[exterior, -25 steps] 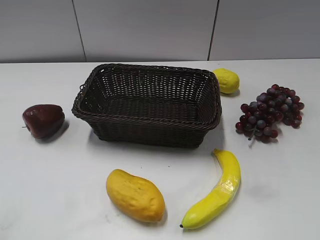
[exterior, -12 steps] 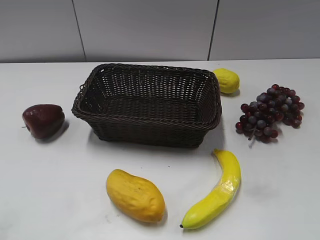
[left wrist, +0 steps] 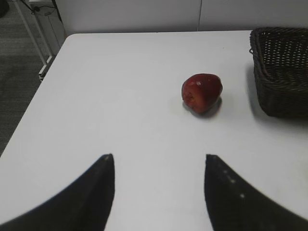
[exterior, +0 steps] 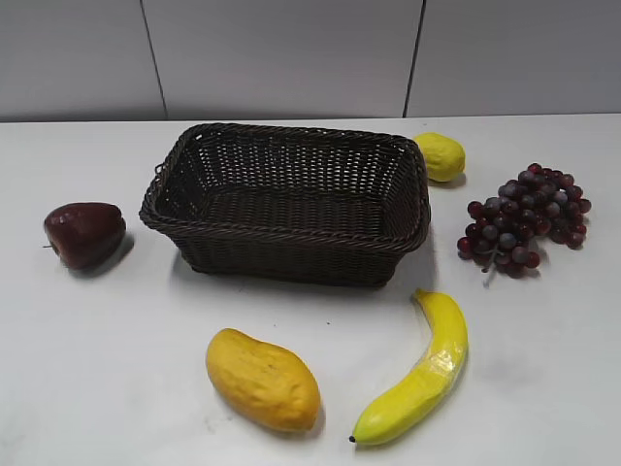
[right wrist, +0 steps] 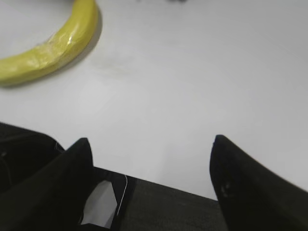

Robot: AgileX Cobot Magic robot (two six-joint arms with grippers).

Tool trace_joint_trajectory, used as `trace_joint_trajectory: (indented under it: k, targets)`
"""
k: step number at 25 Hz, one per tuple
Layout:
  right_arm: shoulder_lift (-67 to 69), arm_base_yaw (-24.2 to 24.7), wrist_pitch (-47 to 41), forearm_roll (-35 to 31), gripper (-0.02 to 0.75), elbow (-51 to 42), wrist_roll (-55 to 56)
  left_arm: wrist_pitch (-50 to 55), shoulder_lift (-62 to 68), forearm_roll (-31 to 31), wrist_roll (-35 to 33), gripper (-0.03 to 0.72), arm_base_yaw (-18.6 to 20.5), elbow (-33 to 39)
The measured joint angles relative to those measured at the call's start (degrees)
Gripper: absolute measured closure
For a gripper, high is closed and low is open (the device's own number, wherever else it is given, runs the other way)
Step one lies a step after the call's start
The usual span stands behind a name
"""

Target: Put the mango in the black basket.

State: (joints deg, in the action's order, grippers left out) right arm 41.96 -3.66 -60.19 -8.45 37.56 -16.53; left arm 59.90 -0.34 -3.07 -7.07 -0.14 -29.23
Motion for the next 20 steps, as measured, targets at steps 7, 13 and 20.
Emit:
trace_joint_trajectory:
  k: [7, 13, 20]
  targets:
    - [17.1, -6.2, 3.8, -6.0, 0.163, 3.7, -9.1, 0.0, 0.0, 0.0, 0.0, 0.238, 0.1, 0.0]
    - [29.9, -17.6, 7.9, -6.3, 0.163, 9.3, -11.0, 0.0, 0.0, 0.0, 0.0, 0.238, 0.1, 0.0]
    - [42.7, -32.6, 12.2, -6.4, 0.163, 16.2, -10.3, 0.0, 0.0, 0.0, 0.0, 0.238, 0.1, 0.0]
